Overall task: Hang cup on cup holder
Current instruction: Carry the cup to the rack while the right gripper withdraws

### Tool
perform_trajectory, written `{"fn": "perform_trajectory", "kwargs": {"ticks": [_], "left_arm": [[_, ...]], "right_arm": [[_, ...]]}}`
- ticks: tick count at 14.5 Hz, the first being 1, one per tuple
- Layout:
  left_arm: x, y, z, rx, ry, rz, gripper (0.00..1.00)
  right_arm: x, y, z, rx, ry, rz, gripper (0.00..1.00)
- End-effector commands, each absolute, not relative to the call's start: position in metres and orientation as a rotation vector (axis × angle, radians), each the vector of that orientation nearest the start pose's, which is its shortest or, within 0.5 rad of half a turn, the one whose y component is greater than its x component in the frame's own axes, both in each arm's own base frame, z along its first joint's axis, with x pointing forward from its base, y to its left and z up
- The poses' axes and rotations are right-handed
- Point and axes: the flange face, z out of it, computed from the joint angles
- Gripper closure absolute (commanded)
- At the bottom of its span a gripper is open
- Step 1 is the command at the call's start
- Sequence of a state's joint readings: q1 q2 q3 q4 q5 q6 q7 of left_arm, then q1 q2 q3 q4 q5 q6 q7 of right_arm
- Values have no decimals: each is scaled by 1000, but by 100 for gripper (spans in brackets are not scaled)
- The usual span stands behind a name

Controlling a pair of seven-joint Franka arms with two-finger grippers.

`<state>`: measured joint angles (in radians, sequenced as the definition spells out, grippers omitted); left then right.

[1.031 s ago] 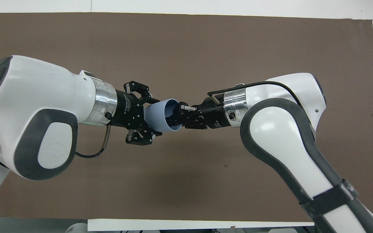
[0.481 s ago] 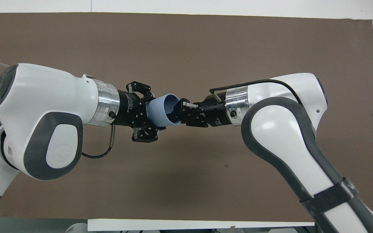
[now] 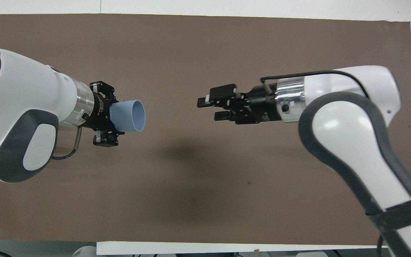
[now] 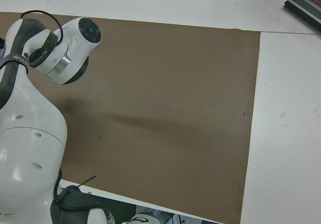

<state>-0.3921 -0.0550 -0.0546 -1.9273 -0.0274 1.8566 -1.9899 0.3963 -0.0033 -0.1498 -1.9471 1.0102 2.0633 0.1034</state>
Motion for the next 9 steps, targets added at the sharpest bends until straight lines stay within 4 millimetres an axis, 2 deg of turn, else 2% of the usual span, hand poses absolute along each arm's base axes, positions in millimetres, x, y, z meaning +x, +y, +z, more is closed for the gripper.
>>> {"fn": "perform_trajectory", "kwargs": {"ticks": [1, 2, 4, 7, 8, 9], "left_arm": [[490, -235, 485, -2189, -1918, -293, 100], [490, -239, 472, -2155, -1755, -463, 100], [501, -228, 430, -1975, -1469, -718, 100], [527, -206, 399, -1704, -1232, -1064, 100], [538, -195, 379, -1597, -1151, -1164, 100], [547, -188, 366, -1510, -1092, -1258, 100]], "right_arm": [[552, 99, 532, -2371, 369, -55, 1], [549, 82, 533, -2473, 338, -60, 1], [546, 59, 552, -2716, 228, -85, 1], [543, 23, 602, -3090, 106, 1, 1], [538, 11, 611, -3149, 112, 48, 1], [532, -9, 616, -3159, 131, 106, 1]]}}
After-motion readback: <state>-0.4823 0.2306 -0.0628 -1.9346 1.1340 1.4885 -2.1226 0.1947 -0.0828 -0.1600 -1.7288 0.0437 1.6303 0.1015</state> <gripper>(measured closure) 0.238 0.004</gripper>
